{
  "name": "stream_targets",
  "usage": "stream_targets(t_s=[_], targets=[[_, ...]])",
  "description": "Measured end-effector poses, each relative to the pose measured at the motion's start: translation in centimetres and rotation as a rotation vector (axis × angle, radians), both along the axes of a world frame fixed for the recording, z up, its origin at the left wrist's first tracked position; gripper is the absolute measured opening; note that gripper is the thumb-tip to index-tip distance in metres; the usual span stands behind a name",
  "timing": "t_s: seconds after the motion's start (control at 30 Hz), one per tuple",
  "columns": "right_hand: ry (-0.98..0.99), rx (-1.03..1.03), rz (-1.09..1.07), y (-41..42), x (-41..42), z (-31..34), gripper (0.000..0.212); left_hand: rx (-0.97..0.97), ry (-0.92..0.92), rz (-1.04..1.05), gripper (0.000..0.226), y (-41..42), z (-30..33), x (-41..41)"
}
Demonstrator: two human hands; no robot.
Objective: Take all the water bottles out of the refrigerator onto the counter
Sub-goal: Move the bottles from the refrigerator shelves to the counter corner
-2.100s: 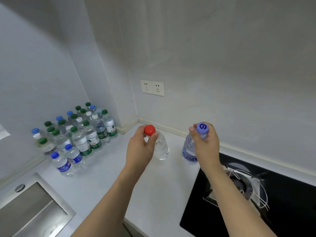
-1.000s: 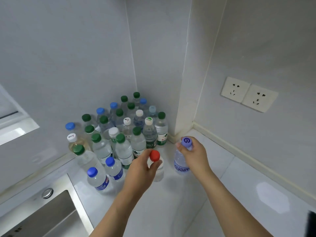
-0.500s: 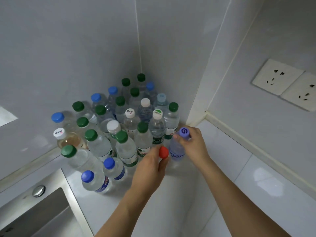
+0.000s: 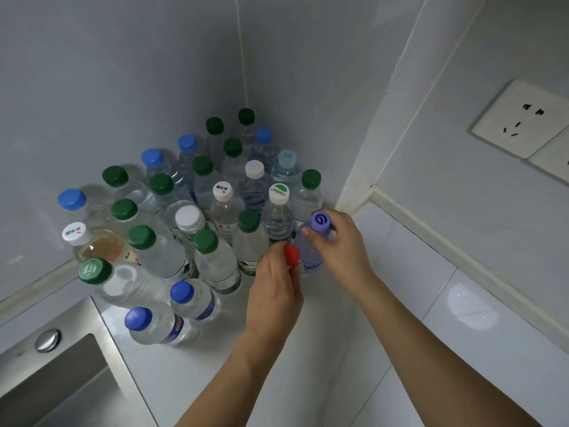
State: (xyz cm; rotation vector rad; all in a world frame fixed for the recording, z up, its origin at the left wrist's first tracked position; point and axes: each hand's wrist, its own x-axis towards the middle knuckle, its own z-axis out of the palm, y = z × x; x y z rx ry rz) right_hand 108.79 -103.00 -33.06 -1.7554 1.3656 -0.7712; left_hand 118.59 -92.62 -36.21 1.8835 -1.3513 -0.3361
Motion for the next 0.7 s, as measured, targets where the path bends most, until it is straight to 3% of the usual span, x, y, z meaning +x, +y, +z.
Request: stream_targets(t_s=[0.5, 0.7], targets=[[-0.075, 0.083, 0.049, 1.1, -1.0, 0.9, 0.025, -0.015, -0.084, -0.029, 0.036, 0.1, -0.3, 0.1], [0.024, 0.110, -0.025, 4.3, -4.5, 2.6, 0.055, 0.068, 0.040, -0.021, 0.035, 0.9, 2.1, -0.6]])
